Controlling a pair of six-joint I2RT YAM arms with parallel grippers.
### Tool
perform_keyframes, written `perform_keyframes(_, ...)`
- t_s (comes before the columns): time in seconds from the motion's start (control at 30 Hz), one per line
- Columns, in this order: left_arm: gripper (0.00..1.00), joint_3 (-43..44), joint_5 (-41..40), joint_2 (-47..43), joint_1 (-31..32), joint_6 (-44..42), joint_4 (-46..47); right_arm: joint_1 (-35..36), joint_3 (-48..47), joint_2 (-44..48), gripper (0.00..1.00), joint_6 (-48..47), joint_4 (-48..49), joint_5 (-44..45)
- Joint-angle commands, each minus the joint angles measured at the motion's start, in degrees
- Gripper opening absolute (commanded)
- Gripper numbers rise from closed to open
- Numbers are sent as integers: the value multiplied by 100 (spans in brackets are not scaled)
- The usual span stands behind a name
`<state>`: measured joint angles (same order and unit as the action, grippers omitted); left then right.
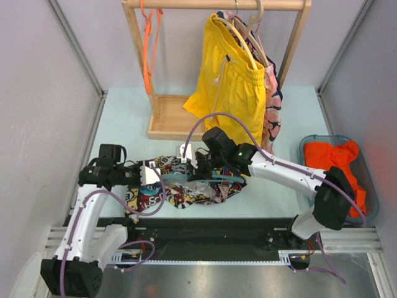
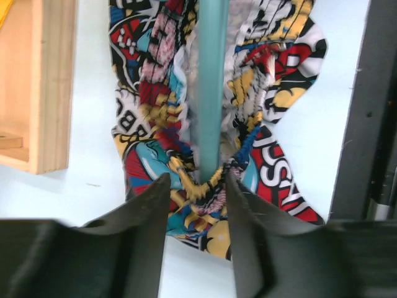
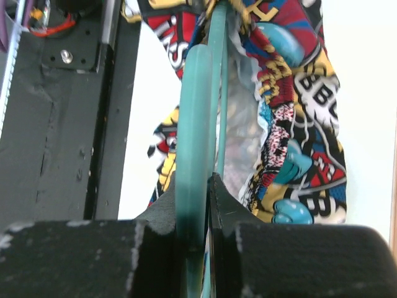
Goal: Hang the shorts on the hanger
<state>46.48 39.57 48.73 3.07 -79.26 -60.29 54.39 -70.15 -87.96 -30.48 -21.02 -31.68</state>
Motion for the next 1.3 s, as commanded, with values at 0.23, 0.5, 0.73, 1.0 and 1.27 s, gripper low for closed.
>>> perform_keyframes(0.23, 89, 1116, 445, 1154, -1368, -966, -1458, -245, 203, -212, 0, 279, 1574, -699)
perform_keyframes(0.5, 89, 530, 560, 1165, -1564, -2066, -1424, -289, 239, -248, 0, 306, 1776, -743)
perform_keyframes(0.73, 81, -15, 683, 1060, -1020, -1190, -169, -236, 247, -195, 0, 288, 1908, -866)
perform_keyframes(1.0, 23, -280, 842, 972, -834, -855, 70, -183, 247, -177, 0, 218, 1934, -822)
perform_keyframes(1.27, 0, -271, 921, 1112, -1001, 640, 624, -227, 256, 506, 55, 455, 445, 521)
